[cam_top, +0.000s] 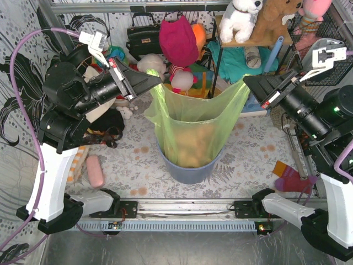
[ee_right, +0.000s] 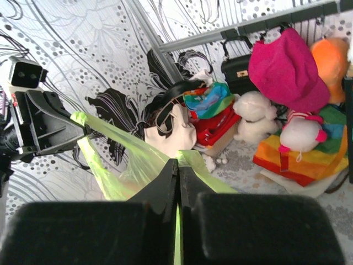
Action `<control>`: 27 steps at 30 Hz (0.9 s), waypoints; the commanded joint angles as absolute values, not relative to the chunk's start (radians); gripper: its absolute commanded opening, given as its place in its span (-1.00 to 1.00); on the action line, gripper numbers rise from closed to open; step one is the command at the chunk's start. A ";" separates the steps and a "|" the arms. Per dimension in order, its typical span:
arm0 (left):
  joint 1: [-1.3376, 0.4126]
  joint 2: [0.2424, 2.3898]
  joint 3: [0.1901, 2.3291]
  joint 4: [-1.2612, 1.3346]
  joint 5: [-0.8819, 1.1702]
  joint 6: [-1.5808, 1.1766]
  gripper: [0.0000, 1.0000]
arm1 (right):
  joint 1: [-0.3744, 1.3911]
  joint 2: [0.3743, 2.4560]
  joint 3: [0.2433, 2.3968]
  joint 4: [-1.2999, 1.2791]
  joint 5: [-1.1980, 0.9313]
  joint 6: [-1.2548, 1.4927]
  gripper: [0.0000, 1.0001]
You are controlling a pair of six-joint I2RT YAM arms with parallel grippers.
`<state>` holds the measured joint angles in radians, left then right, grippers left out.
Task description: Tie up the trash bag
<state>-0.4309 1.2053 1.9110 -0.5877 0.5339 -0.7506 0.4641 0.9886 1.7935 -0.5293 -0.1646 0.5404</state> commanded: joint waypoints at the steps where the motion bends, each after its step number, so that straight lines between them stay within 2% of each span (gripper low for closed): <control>1: -0.428 1.186 1.940 -0.437 0.634 -0.789 -1.00 | 0.465 1.040 1.910 -0.465 -0.244 0.559 -1.00; 8: -0.428 1.121 1.849 -0.356 0.631 -0.831 -1.00 | 0.465 1.051 1.913 -0.365 -0.317 0.598 -1.00; 16: -0.427 1.021 1.614 -0.203 0.642 -0.876 -1.00 | 0.464 0.937 1.615 -0.307 -0.256 0.643 -1.00; 20: -0.427 1.080 1.735 -0.281 0.629 -0.839 -1.00 | 0.465 0.967 1.634 -0.272 -0.265 0.654 -1.00; 27: -0.426 1.197 1.970 -0.312 0.660 -0.838 -1.00 | 0.464 1.107 1.941 -0.306 -0.295 0.617 -1.00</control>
